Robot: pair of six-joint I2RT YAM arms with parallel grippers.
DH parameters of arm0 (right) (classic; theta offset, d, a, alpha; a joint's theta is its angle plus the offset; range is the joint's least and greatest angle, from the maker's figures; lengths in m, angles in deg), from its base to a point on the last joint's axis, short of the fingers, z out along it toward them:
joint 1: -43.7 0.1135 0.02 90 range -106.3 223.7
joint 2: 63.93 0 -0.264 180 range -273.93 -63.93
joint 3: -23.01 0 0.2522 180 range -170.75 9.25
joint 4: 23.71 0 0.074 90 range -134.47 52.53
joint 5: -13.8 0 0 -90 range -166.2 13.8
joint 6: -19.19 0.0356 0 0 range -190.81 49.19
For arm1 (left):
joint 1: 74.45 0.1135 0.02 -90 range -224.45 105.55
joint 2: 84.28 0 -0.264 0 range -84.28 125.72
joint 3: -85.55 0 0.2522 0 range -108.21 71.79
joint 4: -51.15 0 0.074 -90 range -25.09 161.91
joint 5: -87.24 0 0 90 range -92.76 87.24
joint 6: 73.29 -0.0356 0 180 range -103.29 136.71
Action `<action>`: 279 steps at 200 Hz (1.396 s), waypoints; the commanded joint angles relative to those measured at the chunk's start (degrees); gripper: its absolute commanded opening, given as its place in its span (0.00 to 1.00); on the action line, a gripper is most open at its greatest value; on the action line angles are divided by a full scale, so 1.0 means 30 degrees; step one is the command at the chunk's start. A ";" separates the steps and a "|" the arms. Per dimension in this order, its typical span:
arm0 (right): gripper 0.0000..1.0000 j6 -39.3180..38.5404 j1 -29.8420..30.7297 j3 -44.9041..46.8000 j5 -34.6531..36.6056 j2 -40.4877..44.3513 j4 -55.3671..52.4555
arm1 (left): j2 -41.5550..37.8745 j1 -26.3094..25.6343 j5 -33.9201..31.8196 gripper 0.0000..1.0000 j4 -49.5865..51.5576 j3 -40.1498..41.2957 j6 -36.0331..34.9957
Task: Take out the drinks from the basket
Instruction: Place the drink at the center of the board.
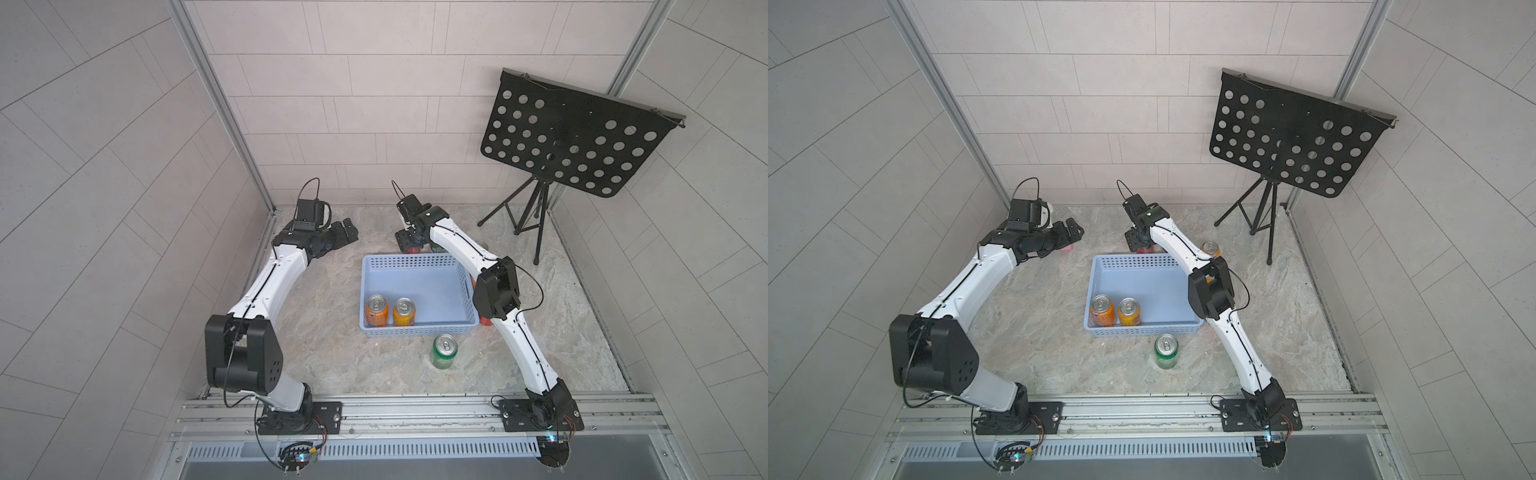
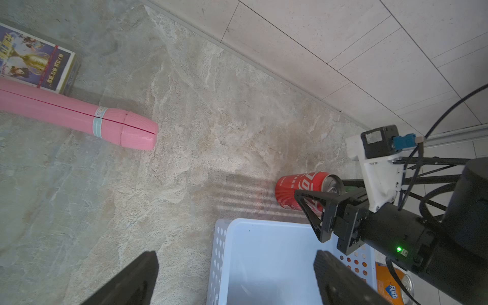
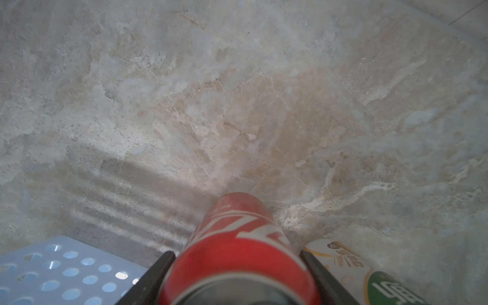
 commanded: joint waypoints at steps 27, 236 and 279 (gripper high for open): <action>0.80 0.0113 -0.0111 0.0062 -0.0004 0.1320 -0.0210 | -0.0273 -0.0051 0.0057 1.00 0.0256 -0.0153 -0.0399; 0.79 -0.1308 -0.0152 0.8514 -0.2403 1.1392 0.3369 | -0.0697 -0.0053 0.0262 1.00 -0.0111 0.0353 -0.0664; 0.81 -0.1600 -0.0141 1.4158 -0.2658 1.5264 0.5730 | -0.0670 -0.0107 0.0197 1.00 -0.0095 0.0811 -0.0584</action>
